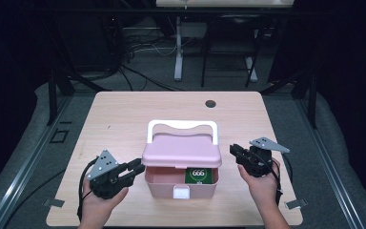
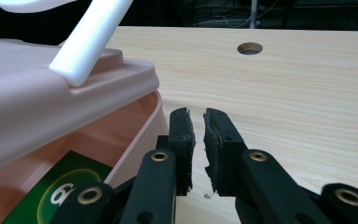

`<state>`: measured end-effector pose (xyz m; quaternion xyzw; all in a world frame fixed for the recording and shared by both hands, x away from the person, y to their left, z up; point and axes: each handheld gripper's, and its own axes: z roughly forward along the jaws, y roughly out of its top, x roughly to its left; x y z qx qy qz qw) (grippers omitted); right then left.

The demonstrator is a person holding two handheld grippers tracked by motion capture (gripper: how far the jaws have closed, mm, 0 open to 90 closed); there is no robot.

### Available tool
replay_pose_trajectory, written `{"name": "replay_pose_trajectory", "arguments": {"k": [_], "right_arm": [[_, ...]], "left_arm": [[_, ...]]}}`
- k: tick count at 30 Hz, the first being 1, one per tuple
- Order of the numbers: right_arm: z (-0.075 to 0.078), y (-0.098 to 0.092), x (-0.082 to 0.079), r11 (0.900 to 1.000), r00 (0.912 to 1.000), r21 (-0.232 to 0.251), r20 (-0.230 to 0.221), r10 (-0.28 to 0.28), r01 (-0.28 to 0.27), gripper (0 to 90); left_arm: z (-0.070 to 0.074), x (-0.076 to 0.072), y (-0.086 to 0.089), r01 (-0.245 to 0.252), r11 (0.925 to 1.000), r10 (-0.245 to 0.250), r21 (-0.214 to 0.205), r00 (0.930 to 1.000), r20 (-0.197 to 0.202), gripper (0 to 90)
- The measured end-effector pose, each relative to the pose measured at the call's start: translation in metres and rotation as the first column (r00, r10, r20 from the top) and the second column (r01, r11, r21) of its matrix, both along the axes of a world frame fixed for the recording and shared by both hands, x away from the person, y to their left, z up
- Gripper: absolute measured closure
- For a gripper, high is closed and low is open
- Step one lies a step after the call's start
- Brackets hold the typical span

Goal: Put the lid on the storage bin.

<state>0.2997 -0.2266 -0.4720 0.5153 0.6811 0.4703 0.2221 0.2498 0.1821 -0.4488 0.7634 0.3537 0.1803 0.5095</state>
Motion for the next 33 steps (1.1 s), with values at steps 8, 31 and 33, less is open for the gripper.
{"name": "replay_pose_trajectory", "arguments": {"k": [8, 31, 33], "right_arm": [[-0.001, 0.001, 0.0, 1.0, 1.0, 0.0, 0.0, 0.001, -0.001, 80.7], [-0.003, 0.0, 0.0, 1.0, 1.0, -0.003, -0.007, 0.002, -0.002, 80.3], [-0.003, 0.0, 0.0, 1.0, 1.0, -0.002, -0.006, 0.002, -0.002, 80.2]], "left_arm": [[-0.009, -0.004, 0.001, 0.007, 1.0, -0.007, 0.003, 0.9999, -0.01, 74.1], [-0.024, -0.011, 0.002, 0.025, 0.9994, -0.024, 0.024, 0.9985, -0.049, 74.1], [-0.025, -0.012, 0.001, 0.023, 0.9994, -0.022, 0.026, 0.9985, -0.05, 74.1]]}}
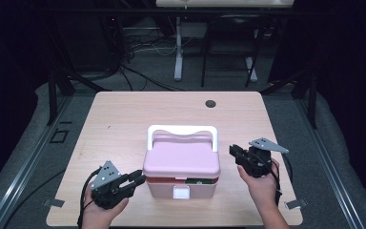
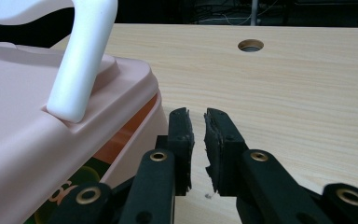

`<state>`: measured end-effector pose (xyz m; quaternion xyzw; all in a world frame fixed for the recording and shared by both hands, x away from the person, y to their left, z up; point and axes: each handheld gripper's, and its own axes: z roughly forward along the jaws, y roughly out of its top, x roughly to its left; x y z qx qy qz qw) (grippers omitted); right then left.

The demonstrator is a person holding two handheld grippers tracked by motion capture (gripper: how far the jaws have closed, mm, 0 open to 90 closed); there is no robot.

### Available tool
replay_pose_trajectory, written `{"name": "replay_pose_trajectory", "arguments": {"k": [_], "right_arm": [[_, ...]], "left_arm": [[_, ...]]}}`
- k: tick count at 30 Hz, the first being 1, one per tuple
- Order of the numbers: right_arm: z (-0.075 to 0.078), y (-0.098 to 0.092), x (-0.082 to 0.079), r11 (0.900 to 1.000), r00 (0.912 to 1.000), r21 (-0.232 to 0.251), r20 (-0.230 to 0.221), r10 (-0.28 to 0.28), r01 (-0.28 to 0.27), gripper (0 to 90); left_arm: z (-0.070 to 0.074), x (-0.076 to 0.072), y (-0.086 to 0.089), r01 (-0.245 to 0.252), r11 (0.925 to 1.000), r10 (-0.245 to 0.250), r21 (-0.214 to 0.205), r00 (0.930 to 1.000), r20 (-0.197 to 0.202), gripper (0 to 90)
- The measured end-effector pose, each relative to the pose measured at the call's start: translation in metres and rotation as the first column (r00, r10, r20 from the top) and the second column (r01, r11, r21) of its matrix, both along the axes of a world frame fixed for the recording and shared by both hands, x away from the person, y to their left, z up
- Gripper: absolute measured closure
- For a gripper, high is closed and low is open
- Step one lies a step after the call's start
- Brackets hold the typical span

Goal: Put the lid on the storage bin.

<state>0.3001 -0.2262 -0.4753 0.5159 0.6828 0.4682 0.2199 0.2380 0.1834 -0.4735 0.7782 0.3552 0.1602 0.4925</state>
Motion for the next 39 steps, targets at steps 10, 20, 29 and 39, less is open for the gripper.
{"name": "replay_pose_trajectory", "arguments": {"k": [10, 20, 29, 39], "right_arm": [[0.0, 0.0, 0.0, 1.0, 1.0, 0.001, 0.004, 0.0, 0.0, 80.2], [0.0, 0.0, 0.0, 1.0, 1.0, 0.002, 0.004, 0.001, -0.001, 79.9], [-0.001, -0.001, 0.0, 1.0, 1.0, 0.005, 0.004, -0.001, 0.001, 78.1], [0.001, -0.006, 0.0, 0.9998, 0.9998, 0.015, 0.012, -0.013, 0.013, 75.1]], "left_arm": [[-0.006, -0.002, 0.0, 0.006, 1.0, -0.005, 0.007, 0.9996, -0.027, 74.1], [-0.009, -0.002, 0.0, 0.007, 0.9998, -0.007, 0.016, 0.9994, -0.035, 74.1], [-0.012, -0.002, 0.001, -0.001, 0.9997, 0.002, 0.026, 0.9991, -0.044, 74.1], [-0.017, 0.0, 0.005, -0.024, 0.9989, 0.026, 0.04, 0.9979, -0.059, 73.8]]}}
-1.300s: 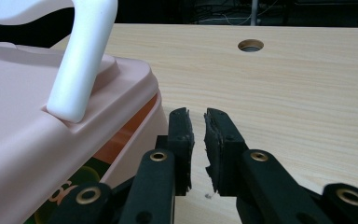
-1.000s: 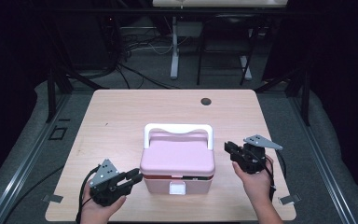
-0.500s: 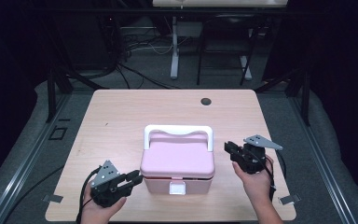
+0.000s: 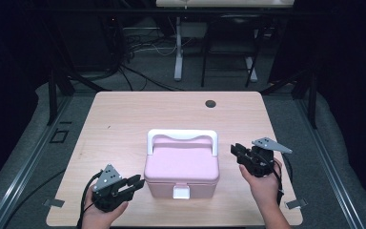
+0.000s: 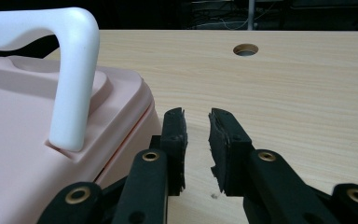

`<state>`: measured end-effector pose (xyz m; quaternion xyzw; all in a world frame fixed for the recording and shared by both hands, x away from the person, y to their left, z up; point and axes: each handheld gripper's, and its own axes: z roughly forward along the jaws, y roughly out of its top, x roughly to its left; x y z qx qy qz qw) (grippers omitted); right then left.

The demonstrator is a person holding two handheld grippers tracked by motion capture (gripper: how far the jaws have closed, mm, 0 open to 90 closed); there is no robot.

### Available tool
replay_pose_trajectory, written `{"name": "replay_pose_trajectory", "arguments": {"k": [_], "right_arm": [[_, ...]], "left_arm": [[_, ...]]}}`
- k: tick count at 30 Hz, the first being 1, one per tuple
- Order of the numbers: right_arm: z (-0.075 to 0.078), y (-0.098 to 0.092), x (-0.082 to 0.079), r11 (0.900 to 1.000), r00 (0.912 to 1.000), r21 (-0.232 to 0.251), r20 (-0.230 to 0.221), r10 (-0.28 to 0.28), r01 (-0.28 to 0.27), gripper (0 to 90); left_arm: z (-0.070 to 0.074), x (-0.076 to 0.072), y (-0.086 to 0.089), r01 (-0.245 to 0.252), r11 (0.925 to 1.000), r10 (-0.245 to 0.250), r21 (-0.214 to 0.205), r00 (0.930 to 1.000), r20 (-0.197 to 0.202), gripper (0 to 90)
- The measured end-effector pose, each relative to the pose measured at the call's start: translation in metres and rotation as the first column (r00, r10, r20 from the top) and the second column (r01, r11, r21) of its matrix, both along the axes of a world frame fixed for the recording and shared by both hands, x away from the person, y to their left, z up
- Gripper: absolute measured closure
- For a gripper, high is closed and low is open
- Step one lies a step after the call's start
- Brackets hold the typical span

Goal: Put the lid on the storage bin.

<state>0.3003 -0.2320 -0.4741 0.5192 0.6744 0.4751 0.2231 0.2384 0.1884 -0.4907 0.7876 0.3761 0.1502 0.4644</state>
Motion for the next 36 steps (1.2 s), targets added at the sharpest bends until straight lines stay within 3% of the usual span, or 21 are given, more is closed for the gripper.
{"name": "replay_pose_trajectory", "arguments": {"k": [5, 19, 36], "right_arm": [[-0.001, 0.0, 0.001, 1.0, 1.0, 0.0, 0.001, 0.003, -0.003, 74.1], [-0.002, -0.003, 0.001, 1.0, 1.0, 0.0, -0.005, -0.004, 0.004, 71.0], [-0.006, -0.004, 0.004, 0.9999, 0.9999, -0.012, -0.012, -0.012, 0.012, 69.2]], "left_arm": [[0.001, 0.002, 0.005, -0.013, 0.9996, 0.013, -0.024, 0.9999, 0.005, 72.0], [-0.002, 0.01, 0.014, -0.066, 0.9972, 0.067, -0.035, 0.9977, 0.009, 65.6], [-0.013, 0.037, 0.02, -0.124, 0.9917, 0.124, -0.036, 0.9922, 0.008, 60.3]]}}
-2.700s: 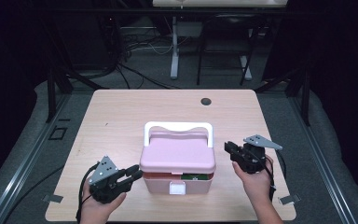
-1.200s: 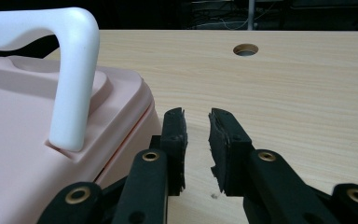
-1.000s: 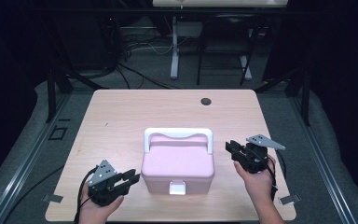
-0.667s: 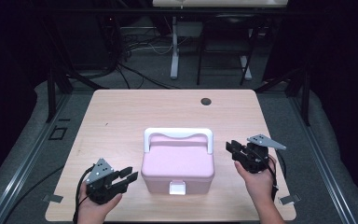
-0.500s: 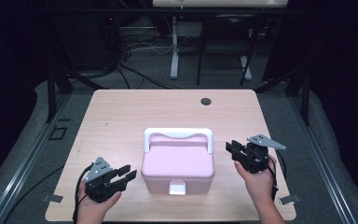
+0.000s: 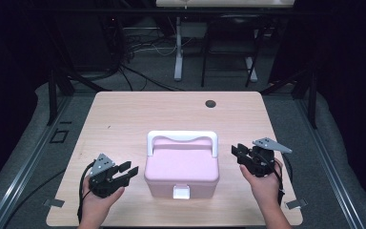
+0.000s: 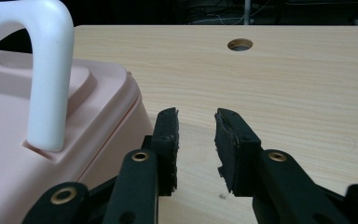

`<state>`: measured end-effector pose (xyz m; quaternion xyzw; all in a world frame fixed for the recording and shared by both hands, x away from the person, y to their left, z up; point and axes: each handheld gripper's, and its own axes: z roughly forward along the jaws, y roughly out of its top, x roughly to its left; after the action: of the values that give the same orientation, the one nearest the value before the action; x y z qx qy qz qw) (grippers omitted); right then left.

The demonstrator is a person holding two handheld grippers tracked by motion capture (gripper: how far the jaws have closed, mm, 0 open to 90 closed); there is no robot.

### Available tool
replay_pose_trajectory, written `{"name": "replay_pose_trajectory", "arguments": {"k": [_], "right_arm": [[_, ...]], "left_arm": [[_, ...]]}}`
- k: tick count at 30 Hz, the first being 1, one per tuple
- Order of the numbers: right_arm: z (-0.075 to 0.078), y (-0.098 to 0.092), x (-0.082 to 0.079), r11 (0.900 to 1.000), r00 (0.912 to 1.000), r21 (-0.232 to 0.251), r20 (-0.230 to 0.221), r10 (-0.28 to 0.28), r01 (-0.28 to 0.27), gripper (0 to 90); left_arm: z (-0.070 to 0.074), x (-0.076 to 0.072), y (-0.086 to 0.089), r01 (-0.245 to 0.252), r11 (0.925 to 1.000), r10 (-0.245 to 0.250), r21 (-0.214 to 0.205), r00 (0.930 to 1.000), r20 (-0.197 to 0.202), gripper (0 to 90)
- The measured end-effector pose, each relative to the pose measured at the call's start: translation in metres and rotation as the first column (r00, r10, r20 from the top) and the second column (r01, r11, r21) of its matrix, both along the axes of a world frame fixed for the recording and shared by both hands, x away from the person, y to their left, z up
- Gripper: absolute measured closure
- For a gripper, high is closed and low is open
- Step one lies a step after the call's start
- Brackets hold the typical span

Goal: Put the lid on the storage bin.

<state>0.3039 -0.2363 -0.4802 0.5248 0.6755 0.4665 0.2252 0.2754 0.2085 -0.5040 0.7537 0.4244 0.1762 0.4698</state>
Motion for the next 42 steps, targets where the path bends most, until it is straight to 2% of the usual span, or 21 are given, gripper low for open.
{"name": "replay_pose_trajectory", "arguments": {"k": [13, 18, 29, 34, 42], "right_arm": [[-0.006, -0.001, 0.003, 1.0, 0.9999, -0.005, -0.012, -0.008, 0.008, 67.9], [-0.008, -0.001, 0.004, 0.9998, 0.9998, -0.018, -0.018, -0.01, 0.01, 66.6], [-0.014, -0.002, 0.006, 0.9992, 0.9996, -0.035, -0.019, -0.019, 0.018, 63.7], [-0.017, 0.0, 0.006, 0.998, 0.9998, -0.061, -0.011, -0.015, 0.014, 62.2], [-0.021, 0.004, 0.007, 0.996, 0.9997, -0.089, -0.022, -0.006, 0.004, 59.7]], "left_arm": [[-0.011, 0.018, 0.005, -0.031, 0.9993, 0.031, 0.022, 0.9994, -0.014, 58.0], [-0.015, 0.021, 0.007, -0.04, 0.9991, 0.04, 0.013, 0.9991, -0.017, 57.6], [-0.023, 0.018, 0.012, -0.056, 0.9984, 0.057, 0.01, 0.998, -0.029, 55.9], [-0.029, 0.014, 0.014, -0.054, 0.9983, 0.055, 0.019, 0.9975, -0.043, 54.7], [-0.035, 0.014, 0.016, -0.064, 0.9977, 0.065, 0.023, 0.9963, -0.055, 52.6]]}}
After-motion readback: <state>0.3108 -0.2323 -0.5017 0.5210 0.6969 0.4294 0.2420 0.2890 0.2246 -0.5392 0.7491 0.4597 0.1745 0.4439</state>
